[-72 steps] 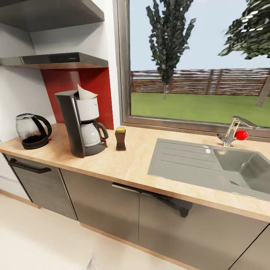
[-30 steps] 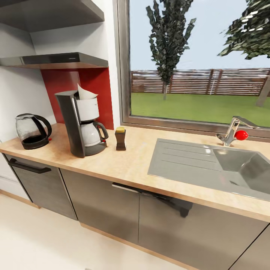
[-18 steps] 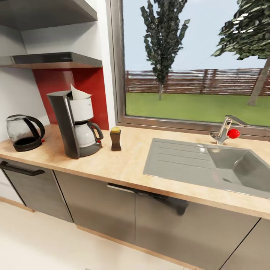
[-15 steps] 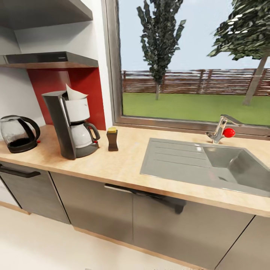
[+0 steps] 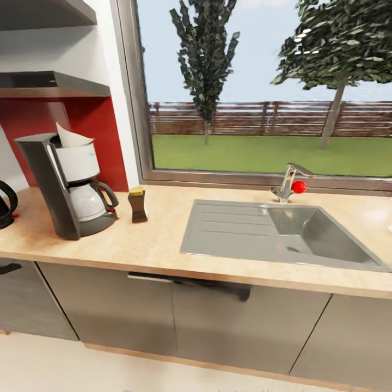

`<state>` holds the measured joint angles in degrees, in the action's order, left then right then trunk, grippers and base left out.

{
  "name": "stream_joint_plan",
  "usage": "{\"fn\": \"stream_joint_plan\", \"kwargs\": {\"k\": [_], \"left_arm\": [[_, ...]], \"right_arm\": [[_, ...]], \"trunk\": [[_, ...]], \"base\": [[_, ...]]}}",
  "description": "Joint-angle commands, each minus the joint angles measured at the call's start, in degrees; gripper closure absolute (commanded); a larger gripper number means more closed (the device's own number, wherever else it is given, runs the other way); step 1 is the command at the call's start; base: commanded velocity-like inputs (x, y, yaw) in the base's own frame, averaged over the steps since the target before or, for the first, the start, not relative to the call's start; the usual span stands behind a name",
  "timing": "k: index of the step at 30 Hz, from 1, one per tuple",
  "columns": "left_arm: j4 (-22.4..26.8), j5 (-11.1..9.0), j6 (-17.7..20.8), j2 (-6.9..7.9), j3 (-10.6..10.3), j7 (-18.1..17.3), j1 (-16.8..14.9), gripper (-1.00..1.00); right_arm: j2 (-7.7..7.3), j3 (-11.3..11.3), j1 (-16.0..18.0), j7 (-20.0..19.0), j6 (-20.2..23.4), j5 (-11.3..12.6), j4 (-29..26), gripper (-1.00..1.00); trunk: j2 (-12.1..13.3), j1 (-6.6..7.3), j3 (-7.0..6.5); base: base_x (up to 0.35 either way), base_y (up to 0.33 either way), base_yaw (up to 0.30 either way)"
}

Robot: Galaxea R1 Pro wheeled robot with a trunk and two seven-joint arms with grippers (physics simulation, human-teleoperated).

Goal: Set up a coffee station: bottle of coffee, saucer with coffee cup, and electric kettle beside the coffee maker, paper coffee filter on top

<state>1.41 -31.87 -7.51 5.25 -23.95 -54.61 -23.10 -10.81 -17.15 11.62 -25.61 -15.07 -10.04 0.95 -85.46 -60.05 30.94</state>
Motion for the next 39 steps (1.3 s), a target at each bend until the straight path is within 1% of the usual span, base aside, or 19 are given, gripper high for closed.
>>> {"fn": "stream_joint_plan", "kwargs": {"k": [1,8,18,26,31,39], "left_arm": [[0.0,-0.3,-0.5,0.02,-0.5,-0.1,0.0,-1.0],[0.0,-0.3,-0.5,0.02,-0.5,-0.1,0.0,-1.0],[0.0,-0.3,-0.5,-0.06,-0.5,-0.1,0.0,-1.0],[0.0,-0.3,-0.5,-0.07,-0.6,-0.1,0.0,-1.0],[0.0,-0.3,-0.5,-0.07,-0.6,-0.1,0.0,-1.0],[0.0,-0.3,-0.5,-0.1,-0.6,0.2,0.0,-1.0]], "right_arm": [[0.0,0.1,0.1,0.0,-0.4,-0.6,0.1,-1.0],[0.0,0.1,0.1,0.0,-0.4,-0.6,0.1,-1.0],[0.0,0.1,0.1,0.0,-0.4,-0.6,0.0,-1.0],[0.0,0.1,0.1,0.0,-0.4,-0.6,0.0,-1.0],[0.0,0.1,0.1,0.1,-0.4,-0.6,0.0,-1.0],[-0.05,0.1,0.1,0.1,-0.4,-0.6,0.0,-1.0]], "trunk": [[0.0,0.0,0.06],[0.0,0.0,0.06],[0.0,0.0,0.06],[0.0,0.0,0.06],[0.0,0.0,0.06],[0.0,0.0,0.06]], "base": [[0.0,0.0,-0.272],[0.0,-0.055,-0.245],[0.0,-0.224,-0.081],[0.0,-0.065,-0.246],[0.0,-0.238,-0.116],[0.0,-0.317,-0.015]]}}
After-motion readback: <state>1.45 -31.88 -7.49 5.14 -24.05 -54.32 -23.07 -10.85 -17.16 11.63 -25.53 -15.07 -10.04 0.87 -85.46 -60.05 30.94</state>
